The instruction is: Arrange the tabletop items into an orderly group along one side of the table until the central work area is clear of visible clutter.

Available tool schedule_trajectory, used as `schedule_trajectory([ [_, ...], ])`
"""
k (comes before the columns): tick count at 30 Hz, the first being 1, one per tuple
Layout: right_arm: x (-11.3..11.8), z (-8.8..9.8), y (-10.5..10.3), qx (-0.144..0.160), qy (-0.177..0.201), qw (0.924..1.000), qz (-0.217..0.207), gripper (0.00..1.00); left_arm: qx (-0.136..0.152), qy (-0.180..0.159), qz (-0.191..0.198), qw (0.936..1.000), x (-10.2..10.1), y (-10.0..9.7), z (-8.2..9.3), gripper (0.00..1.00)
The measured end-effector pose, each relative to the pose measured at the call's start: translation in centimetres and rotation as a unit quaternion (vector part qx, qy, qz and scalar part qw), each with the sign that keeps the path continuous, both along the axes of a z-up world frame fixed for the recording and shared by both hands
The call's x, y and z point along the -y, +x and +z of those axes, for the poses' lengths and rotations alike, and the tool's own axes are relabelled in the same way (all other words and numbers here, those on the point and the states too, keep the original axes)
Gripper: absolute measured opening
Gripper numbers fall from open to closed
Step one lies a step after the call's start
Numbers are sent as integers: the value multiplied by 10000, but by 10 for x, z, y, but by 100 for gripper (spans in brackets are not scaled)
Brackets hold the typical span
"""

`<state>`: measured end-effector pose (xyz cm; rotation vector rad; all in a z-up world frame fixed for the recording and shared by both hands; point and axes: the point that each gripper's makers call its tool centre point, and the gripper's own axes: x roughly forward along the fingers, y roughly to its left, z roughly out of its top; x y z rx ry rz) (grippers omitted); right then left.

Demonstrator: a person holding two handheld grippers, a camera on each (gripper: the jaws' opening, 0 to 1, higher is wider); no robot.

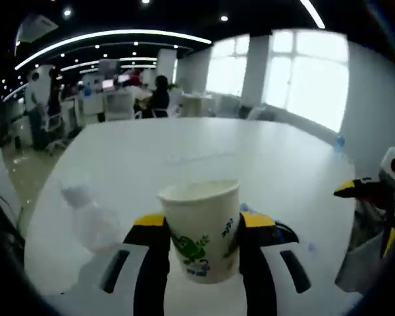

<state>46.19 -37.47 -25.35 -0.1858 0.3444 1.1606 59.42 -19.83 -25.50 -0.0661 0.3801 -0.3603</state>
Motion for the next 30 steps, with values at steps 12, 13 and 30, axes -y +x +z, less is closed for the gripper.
schedule_trajectory([
  [12,-3,3,2,24,33,10000,-24,100,977,96,468,9941,6,14,-9,38],
  [13,-2,3,3,24,33,10000,-25,100,979,120,531,9937,5,16,-12,38],
  [30,10,-5,12,-127,-48,9998,-154,99,1007,641,1073,9870,-16,35,-65,39],
])
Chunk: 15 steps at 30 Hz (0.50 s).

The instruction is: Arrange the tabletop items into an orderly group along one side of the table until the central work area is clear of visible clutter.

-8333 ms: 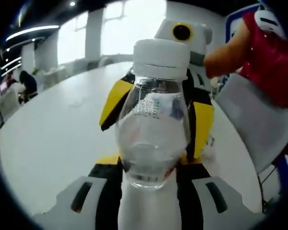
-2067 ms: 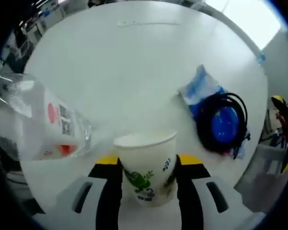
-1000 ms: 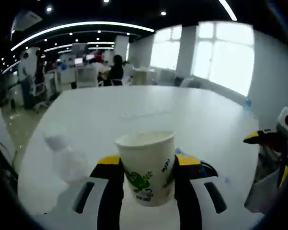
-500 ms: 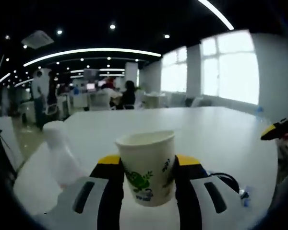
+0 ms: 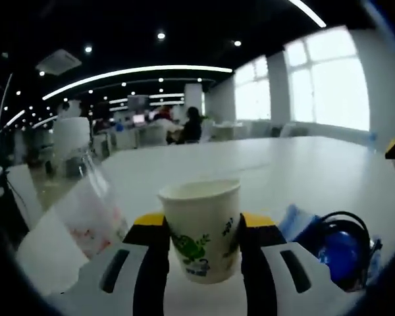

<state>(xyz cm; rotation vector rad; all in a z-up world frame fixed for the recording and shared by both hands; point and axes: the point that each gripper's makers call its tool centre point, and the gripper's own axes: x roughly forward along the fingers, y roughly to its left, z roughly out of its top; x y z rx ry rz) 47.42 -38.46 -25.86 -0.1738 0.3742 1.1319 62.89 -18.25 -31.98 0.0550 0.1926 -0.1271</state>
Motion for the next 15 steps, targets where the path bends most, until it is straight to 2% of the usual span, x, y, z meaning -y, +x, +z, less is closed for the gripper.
schedule_trajectory([
  [3,-2,-1,1,-33,-18,10000,22,99,79,84,39,9999,0,2,-4,39],
  [15,1,-5,3,-91,-74,9999,17,99,-34,152,107,9998,-3,2,-22,39],
])
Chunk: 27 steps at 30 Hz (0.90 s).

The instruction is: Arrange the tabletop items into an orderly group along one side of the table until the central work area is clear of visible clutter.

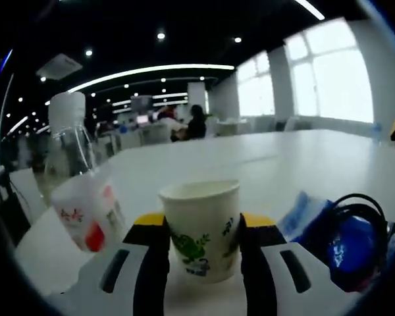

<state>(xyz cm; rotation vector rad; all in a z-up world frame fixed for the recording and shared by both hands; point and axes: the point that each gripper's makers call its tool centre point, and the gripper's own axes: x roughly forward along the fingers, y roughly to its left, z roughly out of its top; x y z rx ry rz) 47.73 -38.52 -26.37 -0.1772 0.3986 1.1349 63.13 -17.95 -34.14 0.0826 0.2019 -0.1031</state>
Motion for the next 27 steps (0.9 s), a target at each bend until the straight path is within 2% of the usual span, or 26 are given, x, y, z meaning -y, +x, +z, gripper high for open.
schedule_trajectory([
  [6,0,1,-2,8,13,10000,-4,99,-48,27,17,10000,-2,-3,-7,39],
  [11,1,1,-3,17,1,10000,-14,99,-238,31,52,9997,-4,-8,-16,39],
  [15,1,2,-2,26,24,10000,-48,99,-252,68,101,9996,-6,-6,-16,39],
  [21,1,1,-3,14,26,10000,-59,99,-360,93,434,9984,-8,-7,-17,39],
  [27,1,1,-3,12,37,10000,-70,99,-334,68,470,9983,-9,-6,-17,40],
])
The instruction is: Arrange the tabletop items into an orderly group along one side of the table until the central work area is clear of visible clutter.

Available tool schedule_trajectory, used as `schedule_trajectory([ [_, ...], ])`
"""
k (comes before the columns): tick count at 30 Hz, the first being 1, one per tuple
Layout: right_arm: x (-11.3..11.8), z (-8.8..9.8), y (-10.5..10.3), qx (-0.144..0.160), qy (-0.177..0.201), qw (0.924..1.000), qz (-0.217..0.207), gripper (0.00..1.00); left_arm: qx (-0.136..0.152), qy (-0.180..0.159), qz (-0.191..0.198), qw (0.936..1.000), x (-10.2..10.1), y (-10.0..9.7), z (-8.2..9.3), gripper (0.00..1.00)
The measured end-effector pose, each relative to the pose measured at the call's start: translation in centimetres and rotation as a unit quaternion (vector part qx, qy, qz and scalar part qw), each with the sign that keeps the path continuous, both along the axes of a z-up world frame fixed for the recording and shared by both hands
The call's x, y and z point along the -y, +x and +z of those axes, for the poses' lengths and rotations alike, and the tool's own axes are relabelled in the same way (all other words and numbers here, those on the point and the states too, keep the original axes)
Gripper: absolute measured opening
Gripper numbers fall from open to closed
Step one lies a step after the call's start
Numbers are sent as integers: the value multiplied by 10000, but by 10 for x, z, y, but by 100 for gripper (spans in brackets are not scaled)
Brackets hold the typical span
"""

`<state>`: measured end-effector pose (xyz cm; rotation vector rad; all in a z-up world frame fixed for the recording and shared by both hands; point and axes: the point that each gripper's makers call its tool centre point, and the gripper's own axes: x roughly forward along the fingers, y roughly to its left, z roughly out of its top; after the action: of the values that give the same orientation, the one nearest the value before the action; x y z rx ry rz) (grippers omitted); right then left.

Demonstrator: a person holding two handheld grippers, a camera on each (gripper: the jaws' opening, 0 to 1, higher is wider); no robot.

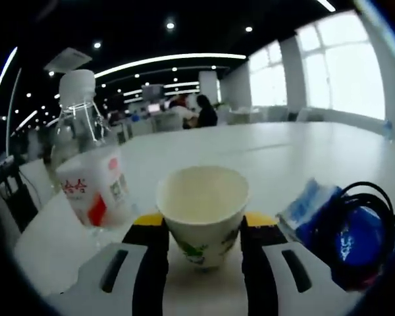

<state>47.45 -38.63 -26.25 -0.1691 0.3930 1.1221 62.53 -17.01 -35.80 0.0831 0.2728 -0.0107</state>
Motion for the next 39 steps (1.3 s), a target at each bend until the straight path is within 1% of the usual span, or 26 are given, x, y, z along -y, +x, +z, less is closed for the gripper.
schedule_trajectory([
  [4,3,-3,-1,-34,-26,10000,-13,99,-17,35,68,10000,-5,0,0,41],
  [6,3,-3,-1,-59,-20,10000,-16,99,-34,-31,77,10000,-6,0,-1,41],
  [8,3,-4,-1,-65,-18,10000,-13,99,-179,-22,55,9998,-4,-2,-6,41],
  [9,3,-3,0,-66,-9,10000,-10,99,-262,-114,33,9996,-3,-4,-11,40],
  [10,2,-3,0,-62,-4,10000,-7,99,-344,-54,36,9994,-3,-5,-14,40],
  [12,1,-1,0,-47,22,10000,-5,99,-304,-49,54,9995,-4,-6,-13,45],
  [17,3,-1,2,-39,32,10000,-26,99,-305,-21,-2,9995,-3,-7,-8,46],
  [19,4,-1,3,-37,39,10000,-35,99,-355,-23,11,9994,-4,-9,-9,47],
  [23,4,0,3,-17,66,10000,-59,99,-496,-34,19,9988,-5,-16,-12,48],
  [28,5,2,4,7,85,9999,-95,99,-634,-79,0,9980,-1,-26,-11,48],
  [30,5,2,3,15,90,9999,-109,99,-691,-46,-62,9976,3,-31,-9,49],
  [35,3,6,3,66,141,9998,-111,99,-815,-59,-73,9966,1,-40,-6,48],
  [39,1,9,2,104,178,9997,-113,99,-916,-105,-121,9957,4,-50,-3,47],
])
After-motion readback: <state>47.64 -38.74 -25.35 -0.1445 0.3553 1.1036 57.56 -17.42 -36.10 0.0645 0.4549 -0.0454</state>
